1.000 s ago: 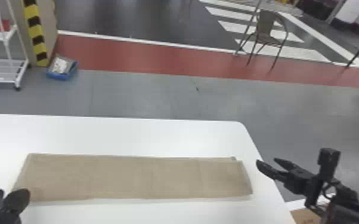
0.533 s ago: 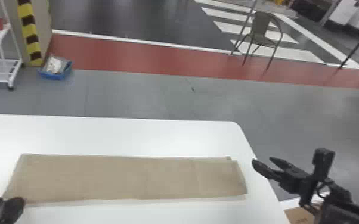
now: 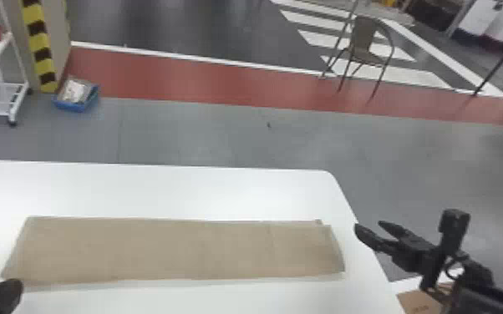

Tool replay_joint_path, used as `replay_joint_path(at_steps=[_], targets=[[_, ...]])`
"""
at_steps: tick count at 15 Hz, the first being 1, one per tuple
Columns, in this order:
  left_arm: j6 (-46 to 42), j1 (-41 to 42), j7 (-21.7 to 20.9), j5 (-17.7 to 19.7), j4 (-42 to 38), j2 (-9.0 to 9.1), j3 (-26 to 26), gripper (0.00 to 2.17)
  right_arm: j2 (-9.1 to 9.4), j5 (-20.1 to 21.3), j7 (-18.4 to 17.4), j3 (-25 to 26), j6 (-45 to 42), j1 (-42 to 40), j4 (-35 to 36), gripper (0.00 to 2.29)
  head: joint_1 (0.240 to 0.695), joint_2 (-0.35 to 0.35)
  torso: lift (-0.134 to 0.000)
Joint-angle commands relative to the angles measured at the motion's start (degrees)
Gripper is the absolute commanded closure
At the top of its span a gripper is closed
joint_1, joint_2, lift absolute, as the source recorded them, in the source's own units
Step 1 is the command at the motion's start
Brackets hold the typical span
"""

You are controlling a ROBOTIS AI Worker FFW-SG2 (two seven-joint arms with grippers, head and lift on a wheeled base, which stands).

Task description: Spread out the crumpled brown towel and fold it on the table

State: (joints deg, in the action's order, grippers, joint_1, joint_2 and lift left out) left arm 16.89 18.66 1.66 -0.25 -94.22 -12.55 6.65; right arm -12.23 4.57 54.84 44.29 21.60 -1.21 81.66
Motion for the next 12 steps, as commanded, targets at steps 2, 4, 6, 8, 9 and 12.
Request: replay_joint_path(at_steps=[2,4,6,8,9,12], targets=[[-5.33,0.94,0.01,1.13,-3.16,0.16,0.12,1.82,0.11,0.00,0.00,0.01,-0.02,-0.28,-0.01,0.10,0.695,-0.350,0.000],[-3.92,-1.78,-0.61,0.69,-1.05,0.68,1.88,1.82,0.19,0.00,0.00,0.01,-0.02,-0.37,-0.01,0.10,0.695,-0.350,0.000],[-2.69,-5.74,-0.52,0.52,3.69,1.21,4.25,1.82,0.28,-0.09,0.09,0.01,-0.02,-0.46,0.25,0.10,0.695,-0.350,0.000],[-2.69,-8.90,0.01,-0.27,9.05,1.91,5.66,1.82,0.28,-0.18,0.09,0.27,-0.02,-0.63,0.34,0.10,0.695,-0.350,0.000],[-3.04,-9.69,0.27,-0.27,10.81,1.91,5.75,1.82,0.19,-0.18,0.35,0.53,-0.19,-0.72,0.25,0.10,0.695,-0.350,0.000],[-3.92,-10.04,0.71,-0.54,11.78,1.65,5.48,1.82,0.02,-0.18,0.61,0.71,-0.89,-0.72,0.08,0.10,0.695,-0.350,0.000]])
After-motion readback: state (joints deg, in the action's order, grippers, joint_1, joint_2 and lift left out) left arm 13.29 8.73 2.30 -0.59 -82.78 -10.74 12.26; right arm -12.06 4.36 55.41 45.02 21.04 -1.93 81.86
